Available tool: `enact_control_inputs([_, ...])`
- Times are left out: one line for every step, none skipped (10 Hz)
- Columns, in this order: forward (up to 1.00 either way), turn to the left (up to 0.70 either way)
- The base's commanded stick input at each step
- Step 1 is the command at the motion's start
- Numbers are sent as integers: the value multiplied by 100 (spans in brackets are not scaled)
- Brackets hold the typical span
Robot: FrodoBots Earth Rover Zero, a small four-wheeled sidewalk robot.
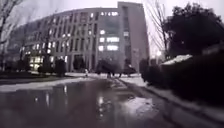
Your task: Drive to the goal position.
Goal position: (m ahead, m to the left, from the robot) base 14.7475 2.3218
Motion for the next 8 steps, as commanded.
enact_control_inputs([100,0])
enact_control_inputs([100,0])
enact_control_inputs([100,0])
enact_control_inputs([100,0])
enact_control_inputs([100,0])
enact_control_inputs([100,0])
enact_control_inputs([100,0])
enact_control_inputs([100,0])
